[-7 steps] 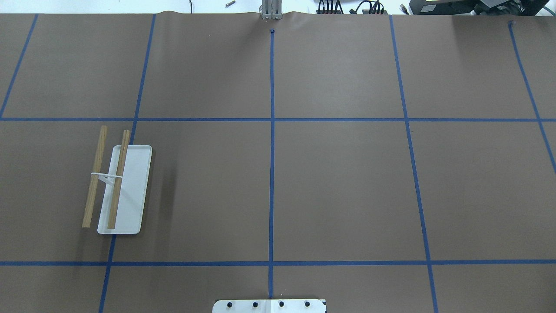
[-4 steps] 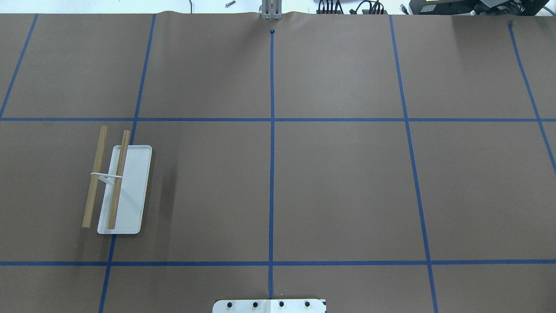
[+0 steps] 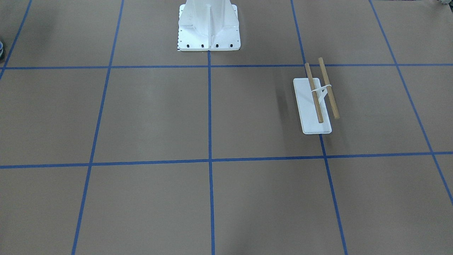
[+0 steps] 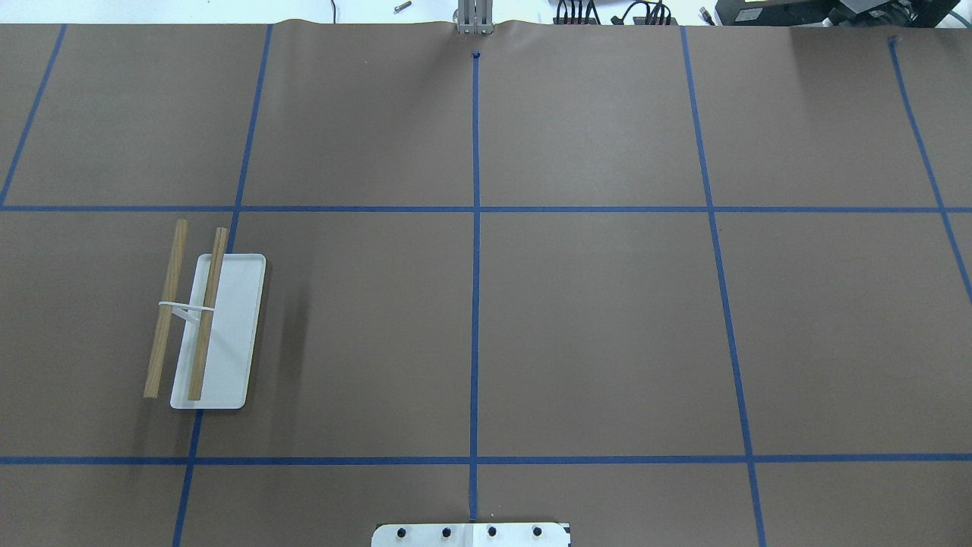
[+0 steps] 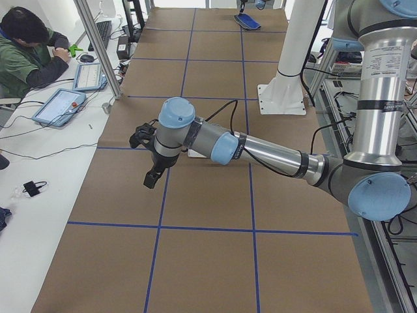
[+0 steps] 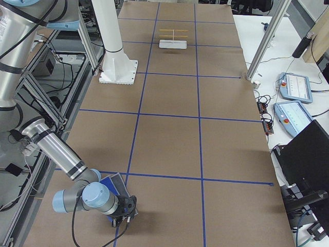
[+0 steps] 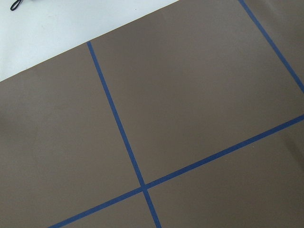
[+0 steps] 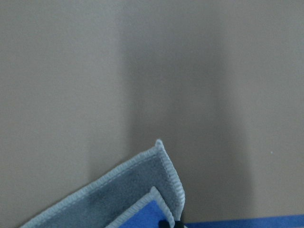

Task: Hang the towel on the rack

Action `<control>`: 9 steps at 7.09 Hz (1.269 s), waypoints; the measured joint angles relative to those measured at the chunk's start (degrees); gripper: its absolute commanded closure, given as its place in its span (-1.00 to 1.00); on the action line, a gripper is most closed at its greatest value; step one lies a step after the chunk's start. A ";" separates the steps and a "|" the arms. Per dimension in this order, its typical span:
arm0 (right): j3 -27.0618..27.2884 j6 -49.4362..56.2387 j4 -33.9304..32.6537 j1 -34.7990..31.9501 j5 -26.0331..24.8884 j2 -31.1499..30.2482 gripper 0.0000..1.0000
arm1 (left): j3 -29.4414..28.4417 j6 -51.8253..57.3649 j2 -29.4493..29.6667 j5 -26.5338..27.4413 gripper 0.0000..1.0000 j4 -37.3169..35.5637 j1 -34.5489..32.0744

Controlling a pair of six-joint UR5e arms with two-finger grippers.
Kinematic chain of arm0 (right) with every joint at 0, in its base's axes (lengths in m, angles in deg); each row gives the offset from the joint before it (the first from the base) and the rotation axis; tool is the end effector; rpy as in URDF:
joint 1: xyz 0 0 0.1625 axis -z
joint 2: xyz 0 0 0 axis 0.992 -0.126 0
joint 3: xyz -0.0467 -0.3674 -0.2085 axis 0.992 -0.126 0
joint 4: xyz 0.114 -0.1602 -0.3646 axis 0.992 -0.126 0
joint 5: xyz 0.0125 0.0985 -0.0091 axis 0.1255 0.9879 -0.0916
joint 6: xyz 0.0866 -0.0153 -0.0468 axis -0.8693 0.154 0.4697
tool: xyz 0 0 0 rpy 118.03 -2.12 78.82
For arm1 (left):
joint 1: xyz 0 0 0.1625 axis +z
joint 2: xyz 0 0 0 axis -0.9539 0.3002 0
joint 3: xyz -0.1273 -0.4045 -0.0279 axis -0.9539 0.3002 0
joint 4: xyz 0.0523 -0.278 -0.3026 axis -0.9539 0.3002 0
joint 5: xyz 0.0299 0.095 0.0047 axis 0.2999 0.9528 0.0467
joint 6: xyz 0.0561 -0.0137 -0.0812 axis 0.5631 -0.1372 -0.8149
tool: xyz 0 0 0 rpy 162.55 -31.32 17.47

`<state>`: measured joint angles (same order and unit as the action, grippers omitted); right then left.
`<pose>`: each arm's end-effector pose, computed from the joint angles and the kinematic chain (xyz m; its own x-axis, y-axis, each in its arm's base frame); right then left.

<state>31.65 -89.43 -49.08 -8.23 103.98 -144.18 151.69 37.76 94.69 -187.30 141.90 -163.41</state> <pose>0.0702 -0.2158 0.8708 0.7350 -0.0063 0.6780 -0.1175 0.9836 0.1365 -0.0736 -0.5046 0.5032 0.7365 0.3875 -0.5545 -0.0750 0.8614 0.5024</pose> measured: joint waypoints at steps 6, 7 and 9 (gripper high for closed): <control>8.16 -1.09 -5.98 2.24 10.38 19.76 1.00 | -1.21 0.21 -0.57 -0.32 -0.97 -0.15 0.09; 10.64 -1.27 -6.76 4.30 10.67 23.61 1.00 | -1.31 0.15 -0.50 -0.95 -0.97 -0.14 0.13; 15.50 -3.50 -7.40 10.41 11.26 31.21 1.00 | -1.17 -0.02 -0.06 -3.05 -0.97 0.51 0.20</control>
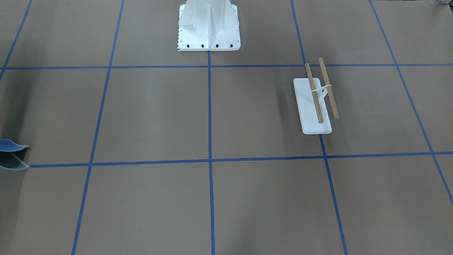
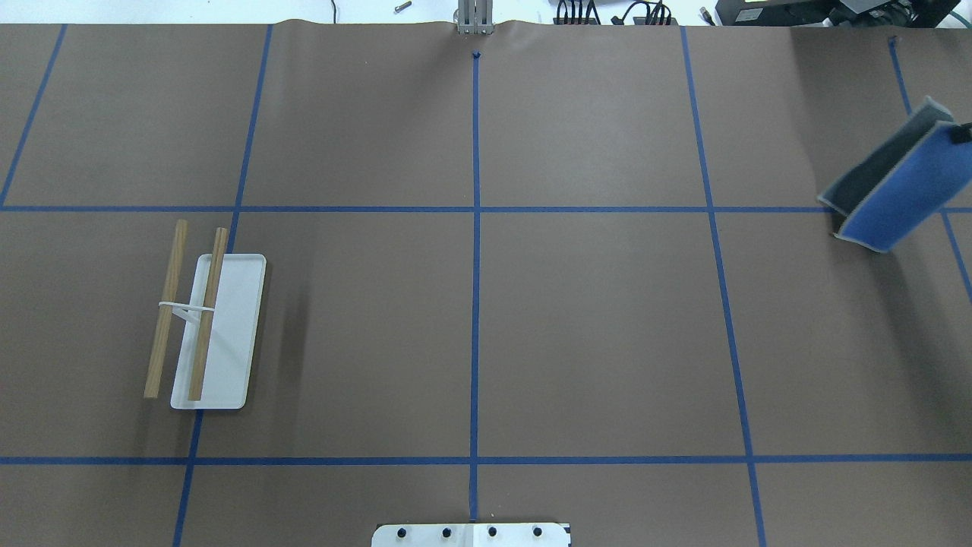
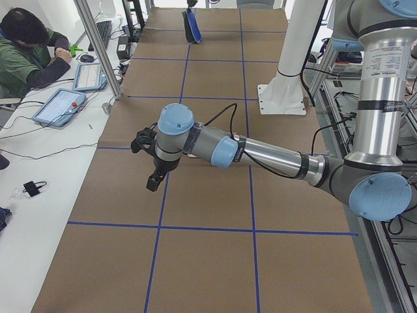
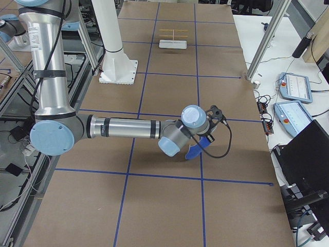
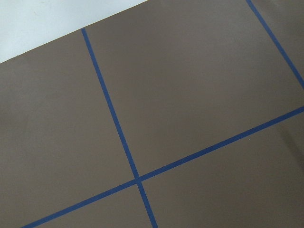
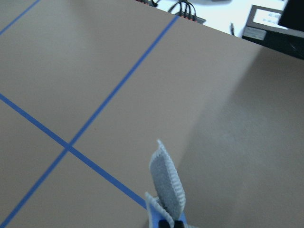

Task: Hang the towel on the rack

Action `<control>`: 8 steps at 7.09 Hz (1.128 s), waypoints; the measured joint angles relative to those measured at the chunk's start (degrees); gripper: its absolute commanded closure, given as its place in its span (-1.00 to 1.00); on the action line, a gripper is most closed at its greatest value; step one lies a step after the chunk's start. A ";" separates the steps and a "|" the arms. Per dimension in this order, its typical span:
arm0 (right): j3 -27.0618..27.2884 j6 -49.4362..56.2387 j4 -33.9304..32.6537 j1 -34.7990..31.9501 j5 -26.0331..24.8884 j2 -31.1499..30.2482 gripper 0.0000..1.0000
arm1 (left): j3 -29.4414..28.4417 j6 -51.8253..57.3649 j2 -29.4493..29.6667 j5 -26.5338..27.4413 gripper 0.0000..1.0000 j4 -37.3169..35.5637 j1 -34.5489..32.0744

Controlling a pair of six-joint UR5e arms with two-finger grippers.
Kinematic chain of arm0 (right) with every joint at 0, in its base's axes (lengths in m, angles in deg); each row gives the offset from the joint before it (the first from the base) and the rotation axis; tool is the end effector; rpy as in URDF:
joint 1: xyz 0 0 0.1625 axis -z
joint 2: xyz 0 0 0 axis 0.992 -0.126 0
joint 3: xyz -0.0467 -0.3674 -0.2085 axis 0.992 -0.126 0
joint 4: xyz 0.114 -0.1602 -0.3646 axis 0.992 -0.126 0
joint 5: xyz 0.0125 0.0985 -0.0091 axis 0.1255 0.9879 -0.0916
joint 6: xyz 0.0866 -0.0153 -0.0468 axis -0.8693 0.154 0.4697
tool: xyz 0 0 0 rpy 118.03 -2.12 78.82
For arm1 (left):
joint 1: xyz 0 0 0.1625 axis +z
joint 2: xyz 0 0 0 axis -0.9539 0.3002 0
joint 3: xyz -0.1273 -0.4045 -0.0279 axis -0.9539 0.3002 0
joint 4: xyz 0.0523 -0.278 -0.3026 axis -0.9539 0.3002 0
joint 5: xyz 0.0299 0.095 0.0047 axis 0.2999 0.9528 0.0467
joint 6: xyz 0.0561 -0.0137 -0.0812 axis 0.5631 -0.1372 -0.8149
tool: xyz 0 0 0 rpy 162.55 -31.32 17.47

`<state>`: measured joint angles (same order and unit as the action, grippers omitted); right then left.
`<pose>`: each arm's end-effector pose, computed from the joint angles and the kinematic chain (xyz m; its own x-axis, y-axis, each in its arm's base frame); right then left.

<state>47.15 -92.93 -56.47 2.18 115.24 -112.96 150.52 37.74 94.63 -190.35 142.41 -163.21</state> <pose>-0.0370 -0.5485 0.5244 0.4943 -0.5938 0.6348 0.0030 0.7315 0.6819 -0.0680 -0.5048 0.5095 0.6985 0.3992 -0.5940 -0.0732 0.8655 0.4955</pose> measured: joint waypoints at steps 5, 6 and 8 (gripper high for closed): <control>13.39 -12.40 -0.13 19.91 -13.32 11.86 1.00 | 0.21 -17.16 5.42 -8.40 -0.97 12.32 7.99; 15.35 -13.95 -0.19 24.65 -18.24 13.51 1.00 | 0.20 -26.40 7.05 -9.59 -0.97 15.22 10.28; 16.81 -15.67 -0.31 34.49 -29.71 17.50 1.00 | 0.03 -51.96 10.45 -9.87 -0.96 23.05 15.76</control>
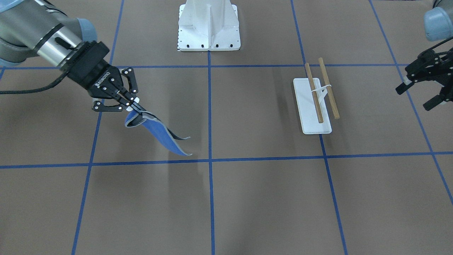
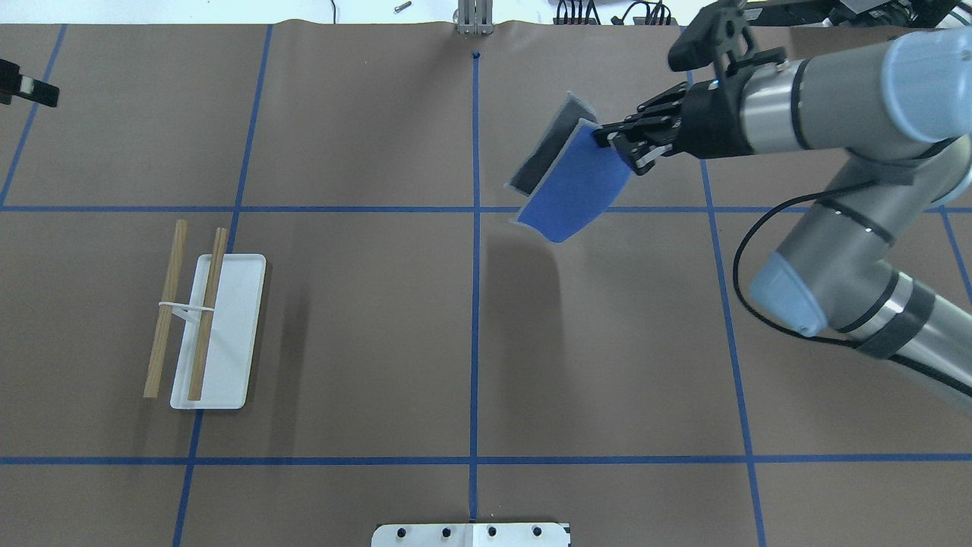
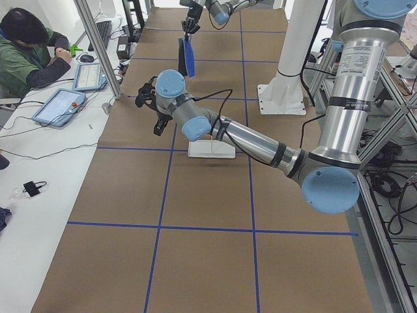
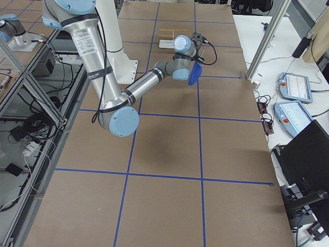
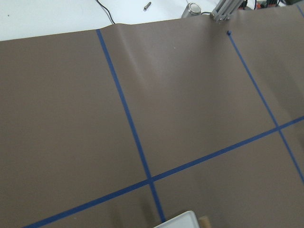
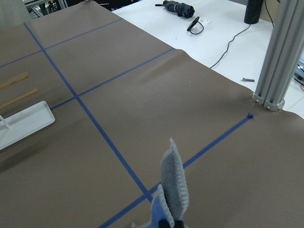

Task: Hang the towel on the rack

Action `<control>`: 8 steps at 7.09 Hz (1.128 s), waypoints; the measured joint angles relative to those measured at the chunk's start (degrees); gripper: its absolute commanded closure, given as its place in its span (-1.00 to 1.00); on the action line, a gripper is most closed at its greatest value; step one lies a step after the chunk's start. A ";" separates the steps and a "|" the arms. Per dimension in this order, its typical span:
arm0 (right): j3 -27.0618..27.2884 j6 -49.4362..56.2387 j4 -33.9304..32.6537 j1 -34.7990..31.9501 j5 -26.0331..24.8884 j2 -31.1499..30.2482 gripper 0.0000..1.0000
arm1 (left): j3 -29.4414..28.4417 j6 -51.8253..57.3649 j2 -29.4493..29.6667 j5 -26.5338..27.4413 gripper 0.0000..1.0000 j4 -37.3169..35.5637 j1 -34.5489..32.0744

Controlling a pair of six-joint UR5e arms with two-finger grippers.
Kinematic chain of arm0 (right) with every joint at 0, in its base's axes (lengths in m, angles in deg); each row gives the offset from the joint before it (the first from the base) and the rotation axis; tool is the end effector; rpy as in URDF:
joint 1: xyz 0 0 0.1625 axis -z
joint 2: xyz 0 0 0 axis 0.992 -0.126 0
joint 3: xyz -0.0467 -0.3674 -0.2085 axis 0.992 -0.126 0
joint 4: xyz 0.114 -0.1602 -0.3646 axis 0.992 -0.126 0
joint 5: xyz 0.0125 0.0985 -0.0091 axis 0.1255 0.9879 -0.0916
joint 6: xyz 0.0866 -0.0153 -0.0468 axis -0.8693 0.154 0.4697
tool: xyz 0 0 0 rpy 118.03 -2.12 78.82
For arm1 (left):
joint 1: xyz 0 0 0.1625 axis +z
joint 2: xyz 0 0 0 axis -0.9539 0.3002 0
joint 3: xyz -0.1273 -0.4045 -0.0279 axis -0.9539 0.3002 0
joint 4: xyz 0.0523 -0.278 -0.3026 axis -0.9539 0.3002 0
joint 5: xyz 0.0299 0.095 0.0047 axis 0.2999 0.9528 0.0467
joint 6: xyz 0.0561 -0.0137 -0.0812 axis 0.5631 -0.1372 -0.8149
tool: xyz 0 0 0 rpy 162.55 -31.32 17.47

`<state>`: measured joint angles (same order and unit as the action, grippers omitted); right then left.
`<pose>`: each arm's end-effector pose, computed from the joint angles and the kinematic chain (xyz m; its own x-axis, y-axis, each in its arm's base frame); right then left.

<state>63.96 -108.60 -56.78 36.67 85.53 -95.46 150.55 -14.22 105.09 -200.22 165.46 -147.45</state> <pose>-0.3373 -0.4849 0.2217 0.3597 -0.8034 0.4746 -0.1349 0.4585 0.8784 0.0908 -0.5335 0.3572 0.3530 0.2248 -0.9082 0.1613 0.9416 0.2957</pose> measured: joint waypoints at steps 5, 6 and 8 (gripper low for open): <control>4.97 -2.39 -10.55 14.51 -19.47 7.74 1.00 | -0.56 -56.23 10.12 14.13 -0.96 9.02 15.87; 5.02 -2.45 -11.08 15.16 -20.56 8.44 1.00 | -1.38 -66.65 13.54 17.99 -0.96 9.03 19.39; 4.99 -2.48 -12.97 15.46 -21.14 10.41 1.00 | -2.98 -81.06 17.93 21.64 -0.96 8.84 23.78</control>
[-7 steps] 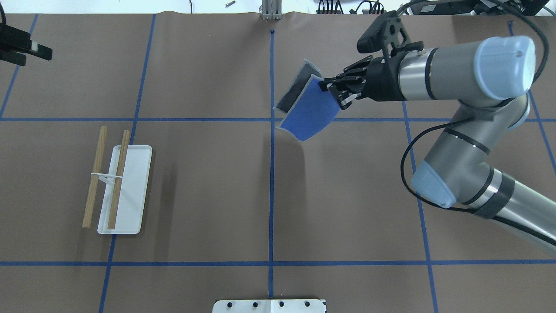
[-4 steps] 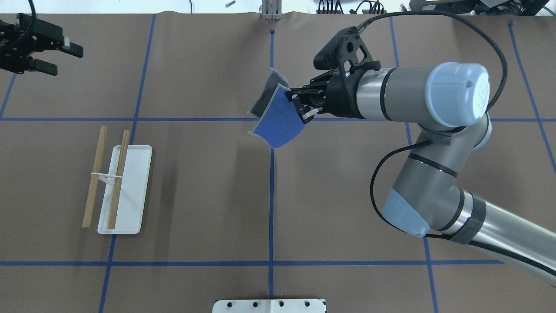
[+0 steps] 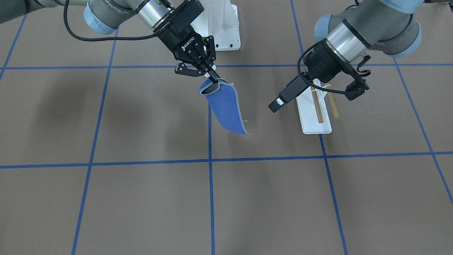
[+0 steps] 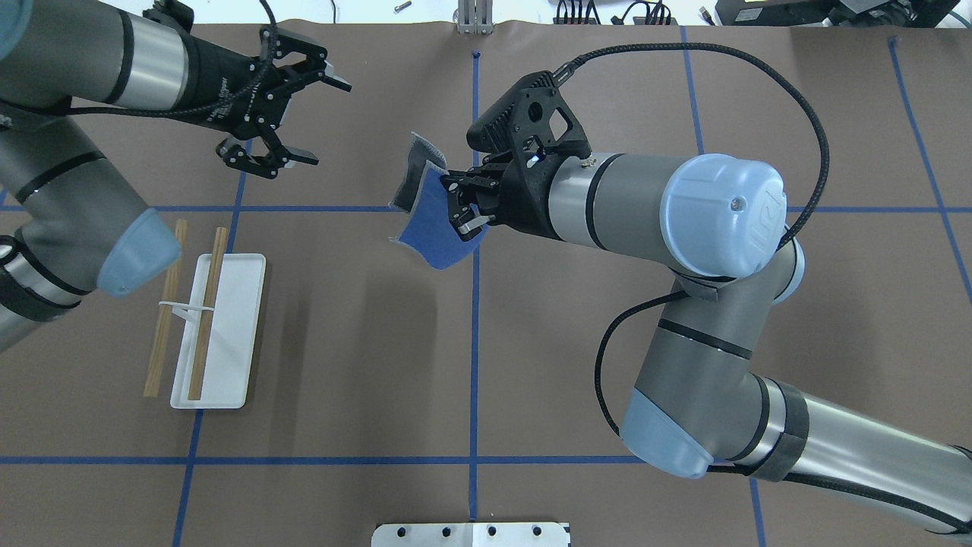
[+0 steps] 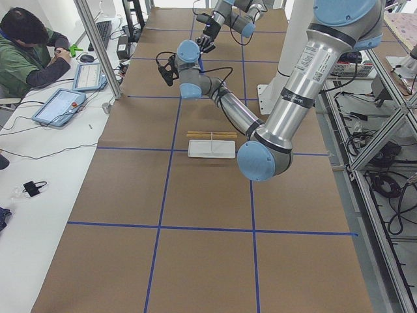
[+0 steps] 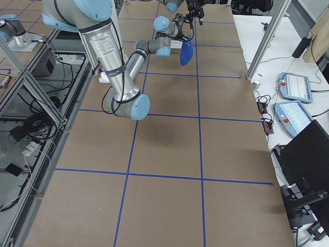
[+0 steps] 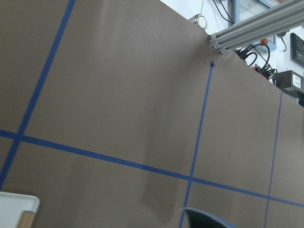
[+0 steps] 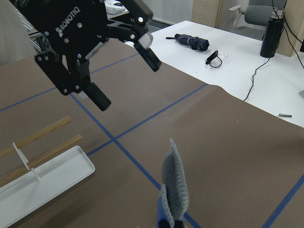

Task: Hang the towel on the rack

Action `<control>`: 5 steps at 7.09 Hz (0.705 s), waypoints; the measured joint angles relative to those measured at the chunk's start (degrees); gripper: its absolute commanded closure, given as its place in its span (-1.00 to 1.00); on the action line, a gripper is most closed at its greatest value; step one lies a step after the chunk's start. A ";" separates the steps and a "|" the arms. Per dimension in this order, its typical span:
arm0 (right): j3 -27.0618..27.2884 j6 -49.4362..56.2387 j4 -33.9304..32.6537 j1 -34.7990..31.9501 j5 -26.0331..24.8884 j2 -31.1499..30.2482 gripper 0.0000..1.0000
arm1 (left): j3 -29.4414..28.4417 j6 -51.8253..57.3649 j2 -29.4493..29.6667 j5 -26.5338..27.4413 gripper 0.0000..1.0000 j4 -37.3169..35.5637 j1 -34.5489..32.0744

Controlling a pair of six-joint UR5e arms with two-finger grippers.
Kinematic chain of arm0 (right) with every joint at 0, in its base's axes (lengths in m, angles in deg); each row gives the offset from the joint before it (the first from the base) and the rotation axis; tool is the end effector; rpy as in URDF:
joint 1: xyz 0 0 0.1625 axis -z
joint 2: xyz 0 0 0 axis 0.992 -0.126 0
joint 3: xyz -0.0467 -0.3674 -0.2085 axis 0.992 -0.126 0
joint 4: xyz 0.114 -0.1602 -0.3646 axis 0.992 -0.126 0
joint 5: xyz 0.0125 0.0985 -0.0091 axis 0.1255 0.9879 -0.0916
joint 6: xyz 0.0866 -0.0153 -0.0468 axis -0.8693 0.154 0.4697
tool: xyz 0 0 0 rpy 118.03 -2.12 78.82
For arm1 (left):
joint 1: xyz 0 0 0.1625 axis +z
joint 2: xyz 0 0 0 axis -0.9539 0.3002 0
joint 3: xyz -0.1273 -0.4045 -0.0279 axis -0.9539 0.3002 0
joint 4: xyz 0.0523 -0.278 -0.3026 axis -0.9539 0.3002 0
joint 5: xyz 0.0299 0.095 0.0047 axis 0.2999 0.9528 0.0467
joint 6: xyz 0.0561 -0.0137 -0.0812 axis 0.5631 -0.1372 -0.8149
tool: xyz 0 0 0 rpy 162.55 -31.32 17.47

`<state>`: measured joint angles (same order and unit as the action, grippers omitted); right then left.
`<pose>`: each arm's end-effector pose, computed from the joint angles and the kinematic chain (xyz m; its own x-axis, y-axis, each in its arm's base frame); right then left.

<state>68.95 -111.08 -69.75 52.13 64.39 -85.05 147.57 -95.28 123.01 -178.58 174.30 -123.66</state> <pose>-0.4344 -0.4069 0.1055 0.4183 -0.7634 0.4922 -0.2169 0.4422 0.8703 0.3180 -0.5184 0.1932 -0.1078 -0.6463 -0.7554 0.2918 0.7058 -0.6455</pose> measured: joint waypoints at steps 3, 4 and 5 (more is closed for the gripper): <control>0.02 -0.01 -0.78 0.04 -1.11 0.94 1.00 | 0.14 -12.68 2.24 4.88 -0.96 0.16 4.94; 0.05 0.00 -0.82 0.07 -1.60 0.98 1.00 | 0.47 -15.00 2.67 5.88 -0.96 0.23 6.18; 0.06 0.00 -0.82 0.10 -1.99 1.00 1.00 | 0.76 -16.14 2.84 6.43 -0.96 0.31 7.15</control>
<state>69.01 -111.08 -70.57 52.23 62.40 -84.05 148.33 -111.42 125.85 -172.15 174.61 -116.51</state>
